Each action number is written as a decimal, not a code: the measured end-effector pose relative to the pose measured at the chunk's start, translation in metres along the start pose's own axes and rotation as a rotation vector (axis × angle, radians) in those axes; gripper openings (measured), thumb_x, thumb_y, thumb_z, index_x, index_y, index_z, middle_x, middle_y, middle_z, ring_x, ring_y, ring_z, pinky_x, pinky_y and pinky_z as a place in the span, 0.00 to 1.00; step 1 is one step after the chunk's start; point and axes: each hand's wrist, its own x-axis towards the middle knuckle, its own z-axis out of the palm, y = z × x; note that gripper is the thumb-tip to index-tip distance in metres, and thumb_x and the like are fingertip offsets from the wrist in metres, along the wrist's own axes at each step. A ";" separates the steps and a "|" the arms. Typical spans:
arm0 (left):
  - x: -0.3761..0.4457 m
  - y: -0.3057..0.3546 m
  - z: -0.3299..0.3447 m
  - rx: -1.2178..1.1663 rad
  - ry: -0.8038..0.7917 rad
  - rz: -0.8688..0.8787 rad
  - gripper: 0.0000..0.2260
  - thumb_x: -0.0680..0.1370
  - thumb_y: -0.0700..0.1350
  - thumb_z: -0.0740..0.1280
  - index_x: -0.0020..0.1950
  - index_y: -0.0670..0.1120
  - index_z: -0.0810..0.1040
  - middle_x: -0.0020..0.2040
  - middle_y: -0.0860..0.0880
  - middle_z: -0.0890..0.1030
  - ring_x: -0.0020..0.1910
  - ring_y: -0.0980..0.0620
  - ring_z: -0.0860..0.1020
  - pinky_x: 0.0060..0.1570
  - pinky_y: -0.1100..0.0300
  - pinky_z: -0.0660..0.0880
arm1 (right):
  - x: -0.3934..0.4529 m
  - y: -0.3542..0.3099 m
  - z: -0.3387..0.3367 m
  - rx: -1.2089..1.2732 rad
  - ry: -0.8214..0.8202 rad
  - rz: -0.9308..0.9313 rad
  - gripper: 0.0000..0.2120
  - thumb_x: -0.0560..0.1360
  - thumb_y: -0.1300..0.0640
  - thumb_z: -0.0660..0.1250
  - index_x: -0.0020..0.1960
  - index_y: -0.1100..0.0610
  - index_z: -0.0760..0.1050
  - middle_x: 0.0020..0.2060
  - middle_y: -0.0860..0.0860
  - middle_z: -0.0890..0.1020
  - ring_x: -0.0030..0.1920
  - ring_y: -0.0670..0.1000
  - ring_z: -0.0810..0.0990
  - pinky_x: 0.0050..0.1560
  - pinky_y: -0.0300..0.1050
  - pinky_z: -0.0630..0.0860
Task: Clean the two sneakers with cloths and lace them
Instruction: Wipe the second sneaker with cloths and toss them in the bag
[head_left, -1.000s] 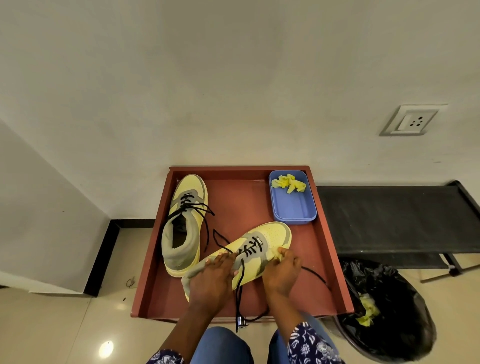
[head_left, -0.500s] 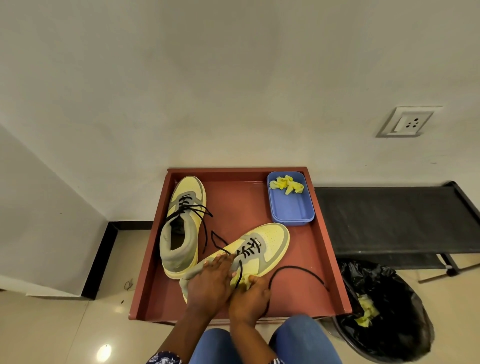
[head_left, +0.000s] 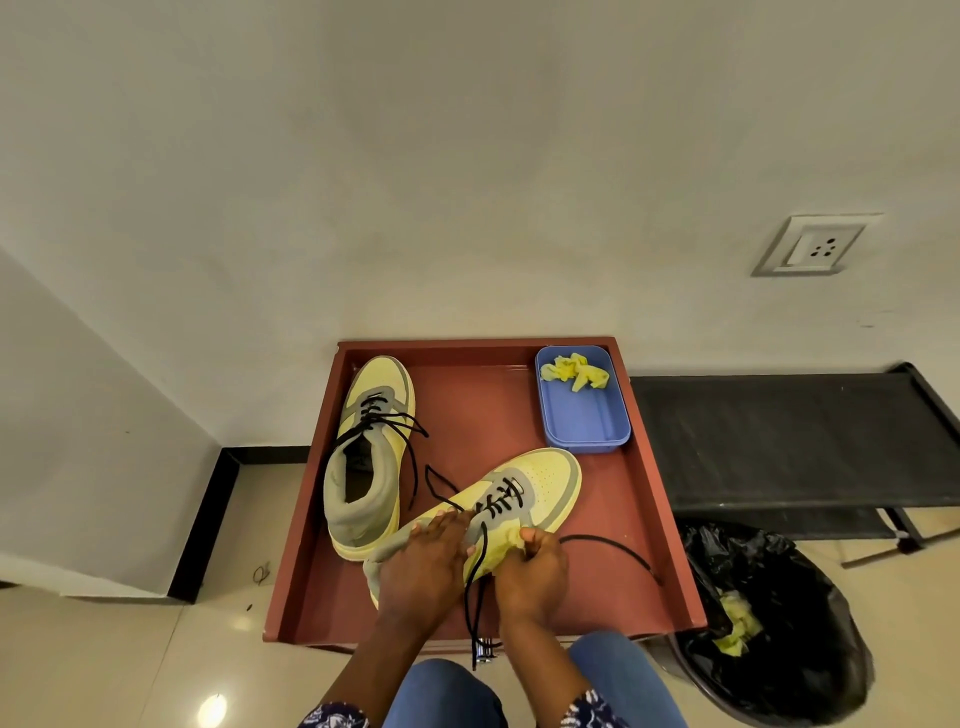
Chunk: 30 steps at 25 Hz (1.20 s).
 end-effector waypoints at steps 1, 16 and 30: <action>0.000 0.000 0.000 -0.002 -0.002 0.000 0.20 0.81 0.52 0.51 0.74 0.56 0.57 0.73 0.57 0.63 0.71 0.55 0.64 0.60 0.60 0.70 | 0.007 -0.004 -0.003 -0.017 0.012 -0.033 0.09 0.72 0.68 0.64 0.52 0.62 0.76 0.52 0.58 0.77 0.53 0.57 0.77 0.54 0.46 0.73; 0.002 -0.003 0.006 -0.010 -0.010 -0.010 0.20 0.82 0.52 0.50 0.74 0.56 0.56 0.74 0.56 0.62 0.73 0.54 0.61 0.66 0.59 0.65 | 0.008 -0.007 -0.007 -0.173 -0.051 -0.295 0.10 0.73 0.70 0.63 0.53 0.64 0.77 0.54 0.59 0.76 0.55 0.58 0.76 0.51 0.37 0.67; 0.000 0.002 -0.001 -0.035 0.019 -0.003 0.19 0.81 0.50 0.52 0.73 0.54 0.60 0.70 0.55 0.68 0.68 0.53 0.68 0.57 0.56 0.73 | 0.028 0.003 -0.021 -0.229 -0.168 -0.549 0.05 0.68 0.72 0.65 0.42 0.65 0.76 0.42 0.57 0.77 0.39 0.51 0.73 0.40 0.29 0.63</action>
